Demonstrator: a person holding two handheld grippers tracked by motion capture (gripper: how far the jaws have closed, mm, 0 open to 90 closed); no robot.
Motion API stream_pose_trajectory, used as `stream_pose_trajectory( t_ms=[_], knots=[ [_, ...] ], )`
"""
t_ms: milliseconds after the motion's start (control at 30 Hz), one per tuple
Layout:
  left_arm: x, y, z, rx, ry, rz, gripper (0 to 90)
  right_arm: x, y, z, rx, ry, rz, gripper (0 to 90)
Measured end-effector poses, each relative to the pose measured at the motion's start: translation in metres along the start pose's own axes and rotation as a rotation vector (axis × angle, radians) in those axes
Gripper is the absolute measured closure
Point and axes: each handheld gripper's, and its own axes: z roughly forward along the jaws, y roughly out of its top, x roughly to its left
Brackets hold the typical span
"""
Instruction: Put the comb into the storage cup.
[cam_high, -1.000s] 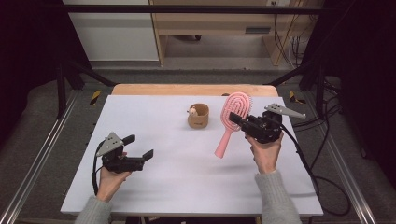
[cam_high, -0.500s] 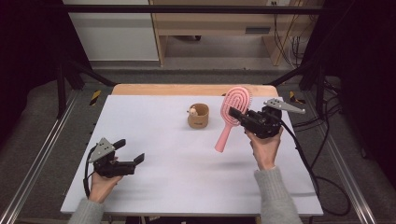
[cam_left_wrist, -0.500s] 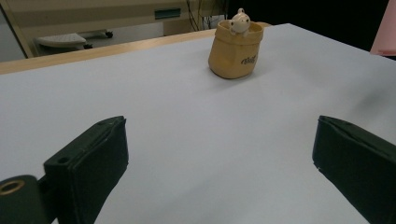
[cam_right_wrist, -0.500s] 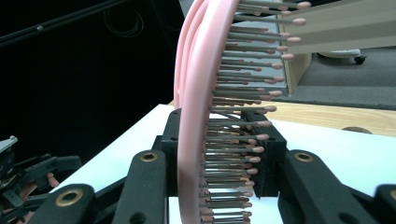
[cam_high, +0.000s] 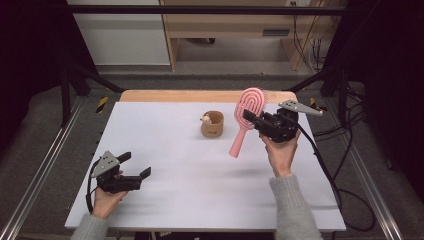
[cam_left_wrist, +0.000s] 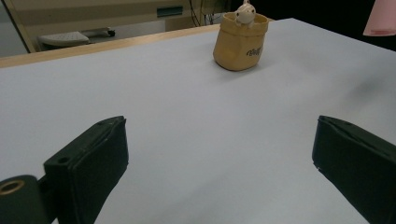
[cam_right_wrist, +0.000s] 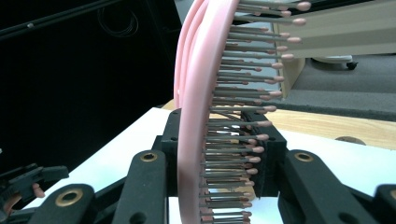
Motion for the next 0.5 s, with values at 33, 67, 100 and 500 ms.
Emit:
stream_pose_trajectory(
  t_ms=[33, 67, 100, 500],
  knots=[
    [0.000, -0.001, 0.000, -0.001, -0.001, -0.003, 3.5, 0.000, 0.002, 0.002, -0.001, -0.002, -0.003, 64.7],
    [0.000, -0.001, 0.000, -0.001, 0.000, -0.005, 3.5, 0.000, 0.002, 0.002, -0.001, -0.002, -0.003, 64.7],
    [0.000, -0.002, 0.000, 0.003, -0.001, -0.003, 3.5, 0.000, 0.002, 0.003, -0.002, -0.002, -0.004, 64.7],
    [0.002, -0.005, -0.001, 0.018, 0.004, -0.003, 3.5, 0.000, 0.014, 0.019, -0.011, -0.038, -0.021, 64.7]
  ],
)
